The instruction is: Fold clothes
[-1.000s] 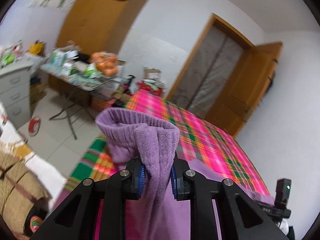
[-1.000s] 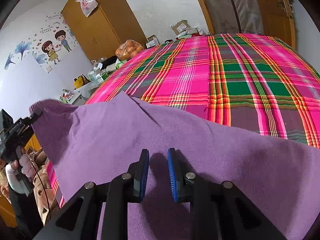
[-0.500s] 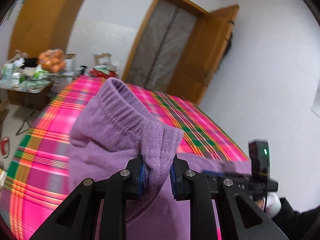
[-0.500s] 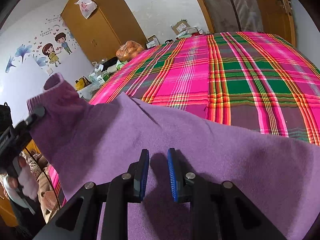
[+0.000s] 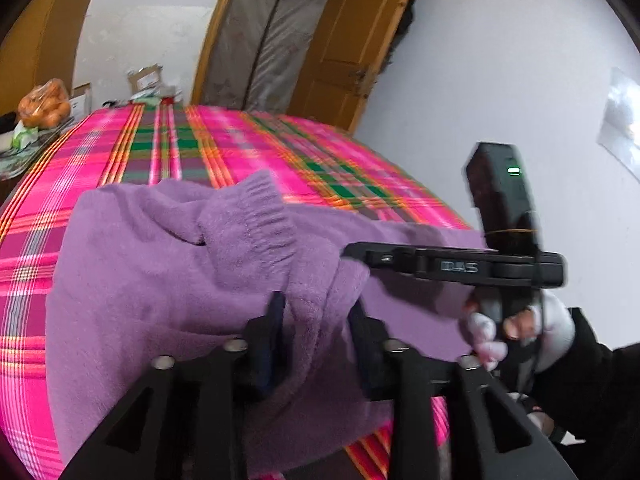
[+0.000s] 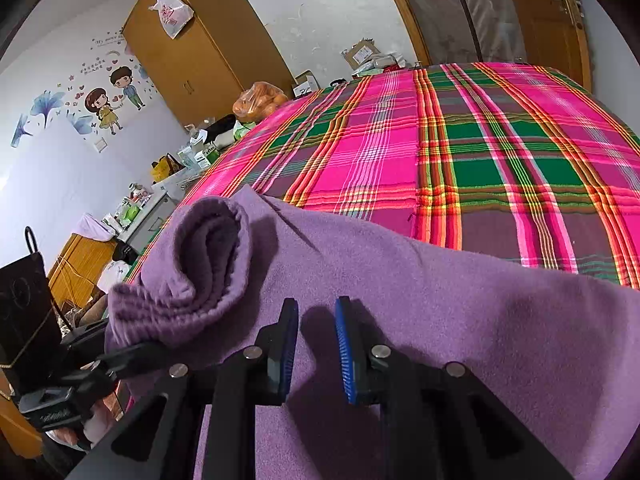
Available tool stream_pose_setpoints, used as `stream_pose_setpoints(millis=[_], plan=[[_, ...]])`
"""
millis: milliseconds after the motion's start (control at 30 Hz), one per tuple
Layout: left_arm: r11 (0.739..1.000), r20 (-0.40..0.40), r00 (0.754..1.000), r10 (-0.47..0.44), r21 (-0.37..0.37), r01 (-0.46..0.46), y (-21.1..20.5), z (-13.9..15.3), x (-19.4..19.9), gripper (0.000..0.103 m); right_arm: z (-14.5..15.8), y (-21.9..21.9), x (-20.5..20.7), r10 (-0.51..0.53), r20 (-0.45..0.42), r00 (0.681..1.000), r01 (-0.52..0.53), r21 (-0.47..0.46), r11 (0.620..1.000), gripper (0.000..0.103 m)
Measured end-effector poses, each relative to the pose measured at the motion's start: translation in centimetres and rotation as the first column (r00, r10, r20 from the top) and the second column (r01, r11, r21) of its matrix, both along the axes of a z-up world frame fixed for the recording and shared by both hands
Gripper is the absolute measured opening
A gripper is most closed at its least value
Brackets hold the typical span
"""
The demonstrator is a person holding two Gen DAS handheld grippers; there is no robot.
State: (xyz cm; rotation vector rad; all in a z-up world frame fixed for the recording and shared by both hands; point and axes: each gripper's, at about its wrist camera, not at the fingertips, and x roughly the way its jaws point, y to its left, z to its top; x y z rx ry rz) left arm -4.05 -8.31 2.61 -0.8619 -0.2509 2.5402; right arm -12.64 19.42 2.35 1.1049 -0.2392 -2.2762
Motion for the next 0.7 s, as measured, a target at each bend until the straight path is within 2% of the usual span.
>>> stream_pose_setpoints(millis=[33,300,433,500,533,567,700], plan=[[1.000,-0.014,1.000,0.018,0.003,-0.018,-0.5,0.2,0.3,0.058,0.0,0.0,0.0,0.000,0.000,1.000,0.000,0.000,1.000,0.020],[0.986,-0.120,0.979,0.166,0.037,-0.163,-4.2,1.7,2.6,0.059,0.0,0.2,0.1,-0.002,0.005,1.000,0.002,-0.014,1.000,0.020],[0.934,-0.037,0.933,0.358,0.042,-0.356,-8.1,0.2,2.2,0.060,0.1,0.3,0.1,-0.007,0.005,1.000,0.007,-0.023,1.000,0.023],[0.913,0.003,0.914,0.407,0.045,-0.406,-9.2,-0.9,2.1,0.060,0.6,0.1,0.6,-0.023,-0.014,1.000,0.023,-0.007,1.000,0.032],[0.908,0.014,0.909,0.416,0.047,-0.416,-9.4,-1.3,2.0,0.060,0.8,0.0,0.8,-0.024,-0.015,1.000,0.024,-0.011,1.000,0.039],[0.907,0.027,0.909,0.416,0.055,-0.417,-9.6,-1.7,1.9,0.060,1.0,-0.2,1.2,-0.014,-0.008,1.000,0.013,-0.030,0.999,0.042],[0.921,0.075,0.924,0.375,0.087,-0.381,-9.6,-2.9,1.8,0.060,2.6,-2.4,2.5,0.076,-0.016,0.997,-0.077,-0.081,0.994,0.044]])
